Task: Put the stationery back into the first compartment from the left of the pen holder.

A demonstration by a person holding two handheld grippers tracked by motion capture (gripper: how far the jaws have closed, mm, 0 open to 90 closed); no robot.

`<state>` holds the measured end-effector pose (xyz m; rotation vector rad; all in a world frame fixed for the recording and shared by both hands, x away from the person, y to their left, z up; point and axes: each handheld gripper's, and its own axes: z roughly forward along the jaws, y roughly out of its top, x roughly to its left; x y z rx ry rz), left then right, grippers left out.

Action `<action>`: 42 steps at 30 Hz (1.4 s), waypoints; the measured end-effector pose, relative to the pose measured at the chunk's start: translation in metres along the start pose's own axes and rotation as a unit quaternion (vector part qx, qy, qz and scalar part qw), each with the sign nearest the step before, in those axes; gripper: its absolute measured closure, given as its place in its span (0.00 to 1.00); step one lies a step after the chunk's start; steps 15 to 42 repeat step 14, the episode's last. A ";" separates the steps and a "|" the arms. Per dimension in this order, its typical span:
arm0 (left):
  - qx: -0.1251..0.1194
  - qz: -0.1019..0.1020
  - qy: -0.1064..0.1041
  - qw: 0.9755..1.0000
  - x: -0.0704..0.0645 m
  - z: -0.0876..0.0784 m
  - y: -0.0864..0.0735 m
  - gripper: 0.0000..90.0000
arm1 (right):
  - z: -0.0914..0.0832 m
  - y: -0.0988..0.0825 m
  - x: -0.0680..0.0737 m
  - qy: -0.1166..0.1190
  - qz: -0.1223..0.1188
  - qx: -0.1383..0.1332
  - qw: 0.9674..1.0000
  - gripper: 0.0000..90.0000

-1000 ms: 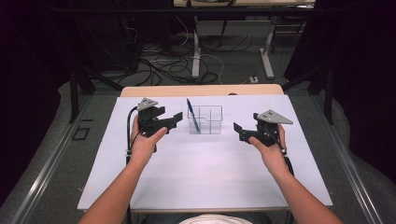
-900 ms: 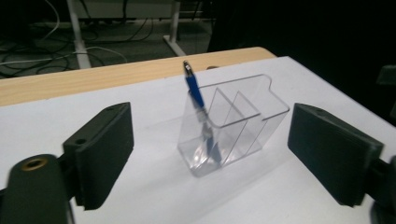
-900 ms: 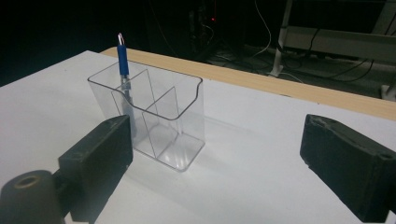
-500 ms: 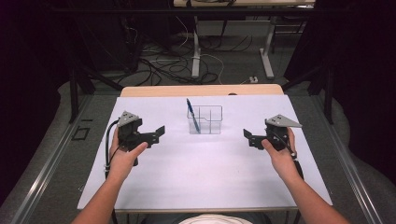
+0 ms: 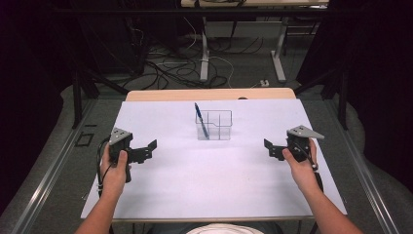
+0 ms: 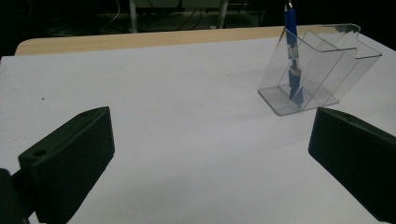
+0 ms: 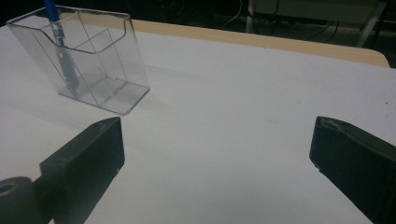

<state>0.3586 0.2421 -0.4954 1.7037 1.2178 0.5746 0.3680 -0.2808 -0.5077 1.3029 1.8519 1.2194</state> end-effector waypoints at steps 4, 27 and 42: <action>0.000 0.003 0.003 1.000 0.005 0.001 -0.006 0.00 | 0.001 -0.008 -0.006 -0.008 0.010 0.006 1.000 0.03; 0.016 -0.014 0.008 1.000 0.013 0.004 -0.013 0.00 | 0.003 -0.016 -0.016 -0.028 0.026 0.026 0.999 0.00; 0.016 -0.014 0.008 1.000 0.013 0.004 -0.013 0.00 | 0.003 -0.016 -0.016 -0.028 0.026 0.026 0.999 0.00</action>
